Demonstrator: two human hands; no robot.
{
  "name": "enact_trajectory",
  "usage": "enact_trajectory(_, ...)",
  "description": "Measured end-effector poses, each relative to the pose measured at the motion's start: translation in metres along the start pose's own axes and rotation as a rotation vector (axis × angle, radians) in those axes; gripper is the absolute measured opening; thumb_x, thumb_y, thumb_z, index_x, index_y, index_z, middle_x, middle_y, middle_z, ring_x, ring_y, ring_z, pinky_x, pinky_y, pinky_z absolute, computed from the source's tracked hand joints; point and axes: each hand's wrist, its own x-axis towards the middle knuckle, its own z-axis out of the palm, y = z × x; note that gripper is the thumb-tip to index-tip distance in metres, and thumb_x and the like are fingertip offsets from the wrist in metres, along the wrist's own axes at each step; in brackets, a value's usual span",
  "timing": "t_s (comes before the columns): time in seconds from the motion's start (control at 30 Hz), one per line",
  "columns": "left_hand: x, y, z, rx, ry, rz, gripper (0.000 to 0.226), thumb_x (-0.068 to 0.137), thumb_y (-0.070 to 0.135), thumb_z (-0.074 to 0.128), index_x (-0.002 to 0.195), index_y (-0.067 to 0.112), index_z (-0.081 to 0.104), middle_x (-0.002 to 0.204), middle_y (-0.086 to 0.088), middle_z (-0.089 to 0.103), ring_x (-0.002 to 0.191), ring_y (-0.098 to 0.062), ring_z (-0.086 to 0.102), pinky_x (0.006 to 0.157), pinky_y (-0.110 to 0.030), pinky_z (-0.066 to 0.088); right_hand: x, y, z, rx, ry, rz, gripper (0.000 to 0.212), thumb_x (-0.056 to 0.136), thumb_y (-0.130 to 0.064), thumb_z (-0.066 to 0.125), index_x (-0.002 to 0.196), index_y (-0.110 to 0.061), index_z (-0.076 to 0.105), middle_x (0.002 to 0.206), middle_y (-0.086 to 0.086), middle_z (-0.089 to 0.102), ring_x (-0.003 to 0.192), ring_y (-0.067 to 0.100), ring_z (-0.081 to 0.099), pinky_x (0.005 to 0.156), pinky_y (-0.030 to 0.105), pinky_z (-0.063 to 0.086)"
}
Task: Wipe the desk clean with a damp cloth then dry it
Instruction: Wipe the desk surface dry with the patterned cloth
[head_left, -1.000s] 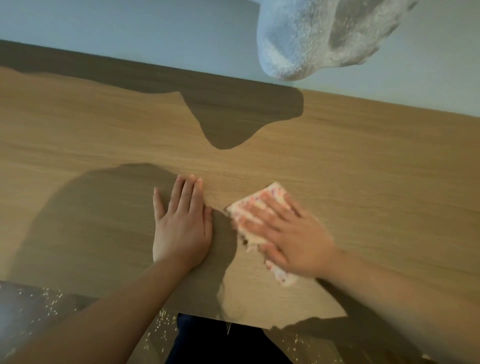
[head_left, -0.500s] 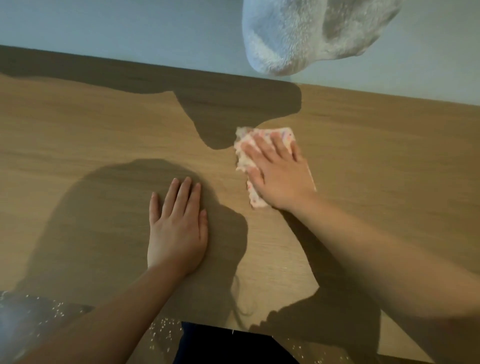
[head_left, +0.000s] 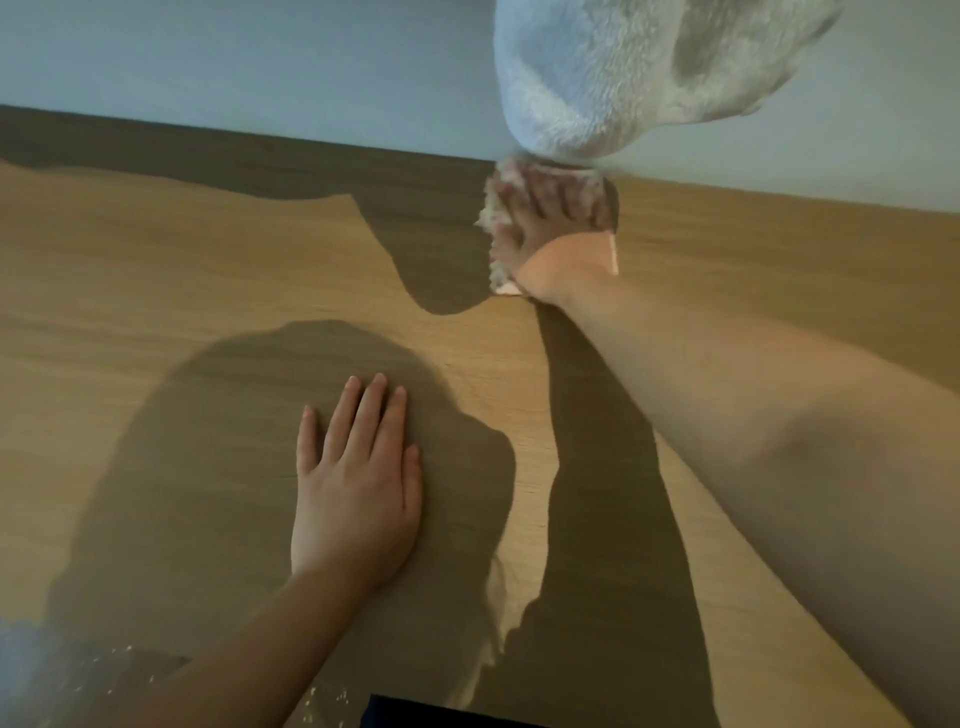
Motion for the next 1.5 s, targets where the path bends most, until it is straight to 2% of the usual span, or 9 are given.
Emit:
enact_trajectory(0.33,0.001,0.001,0.0,-0.004,-0.017,-0.008,0.055,0.093,0.034,0.025,0.136,0.007,0.044,0.144,-0.01,0.041,0.137,-0.026,0.029,0.11,-0.053,0.021,-0.044,0.066,-0.009,0.124,0.045,0.494,0.058,0.095,-0.049,0.012,0.15,-0.03,0.003,0.158,0.001,-0.006,0.142,0.034,-0.011,0.11,0.059,-0.007)
enact_trajectory(0.57,0.001,0.001,0.0,-0.007,0.005,-0.013,0.053,0.091,0.032,0.027,0.132,0.008,0.048,0.14,-0.011,0.046,0.134,-0.028,0.035,0.107,-0.055,0.026,-0.182,-0.024,0.022,-0.034,-0.029,-0.327,0.058,0.092,-0.054,0.006,0.148,-0.036,0.004,0.157,-0.007,-0.003,0.143,0.023,-0.01,0.108,0.043,-0.017)
enact_trajectory(0.63,0.0,0.002,-0.001,-0.008,0.001,-0.007,0.054,0.09,0.032,0.027,0.134,0.008,0.047,0.141,-0.011,0.045,0.135,-0.027,0.034,0.107,-0.055,0.025,-0.2,0.009,0.018,-0.083,-0.064,-0.301,0.061,0.087,-0.058,-0.002,0.145,-0.04,-0.007,0.154,-0.011,-0.011,0.142,0.02,-0.016,0.109,0.041,-0.018)
enact_trajectory(0.8,0.004,0.003,-0.003,0.001,-0.01,-0.018,0.055,0.088,0.032,0.027,0.129,0.006,0.052,0.138,-0.012,0.049,0.132,-0.028,0.04,0.103,-0.055,0.03,-0.189,0.069,0.004,0.039,-0.04,0.36,0.057,0.094,-0.051,0.009,0.148,-0.036,-0.005,0.157,-0.005,-0.011,0.142,0.022,-0.015,0.114,0.049,-0.006)
enact_trajectory(0.9,0.002,0.003,-0.004,0.02,-0.017,0.006,0.054,0.089,0.03,0.027,0.128,0.004,0.054,0.136,-0.013,0.05,0.13,-0.029,0.042,0.102,-0.057,0.033,-0.214,0.015,0.018,0.016,-0.022,0.168,0.056,0.097,-0.049,0.009,0.149,-0.031,-0.004,0.157,0.0,-0.008,0.142,0.029,-0.012,0.114,0.051,-0.006)
enact_trajectory(1.03,0.003,0.003,-0.007,0.046,-0.118,-0.006,0.065,0.091,0.041,0.006,0.146,0.013,0.026,0.155,-0.004,0.02,0.143,-0.019,0.011,0.113,-0.048,0.009,-0.278,-0.028,0.036,-0.014,-0.061,-0.236,0.054,0.098,-0.05,0.011,0.141,-0.031,0.037,0.147,-0.001,0.037,0.138,0.028,0.027,0.107,0.048,0.015)
enact_trajectory(1.17,0.004,0.002,-0.009,0.062,-0.202,0.009,0.058,0.097,0.041,0.013,0.149,0.015,0.005,0.157,-0.002,-0.001,0.143,-0.018,-0.009,0.115,-0.047,-0.002,-0.276,0.042,0.026,-0.041,-0.024,0.17,0.06,0.089,-0.056,-0.005,0.146,-0.039,-0.004,0.157,-0.008,-0.006,0.143,0.021,-0.013,0.114,0.042,-0.008)
enact_trajectory(1.27,0.002,0.004,-0.011,0.1,-0.202,0.024,0.063,0.095,0.047,0.011,0.149,0.015,0.004,0.157,-0.005,-0.001,0.144,-0.021,-0.008,0.114,-0.05,-0.001,-0.271,0.043,0.02,0.044,-0.02,0.473,0.057,0.094,-0.052,0.002,0.147,-0.035,-0.009,0.156,-0.004,-0.013,0.142,0.023,-0.019,0.114,0.047,-0.008)
enact_trajectory(1.5,0.001,0.002,-0.011,0.116,-0.211,0.053,0.055,0.098,0.039,0.016,0.149,0.019,0.007,0.157,-0.004,-0.001,0.144,-0.023,-0.008,0.113,-0.05,-0.001,-0.289,-0.079,0.044,0.023,-0.053,-0.103,0.057,0.097,-0.05,0.008,0.141,-0.03,0.038,0.146,0.0,0.038,0.137,0.029,0.029,0.104,0.049,0.017)
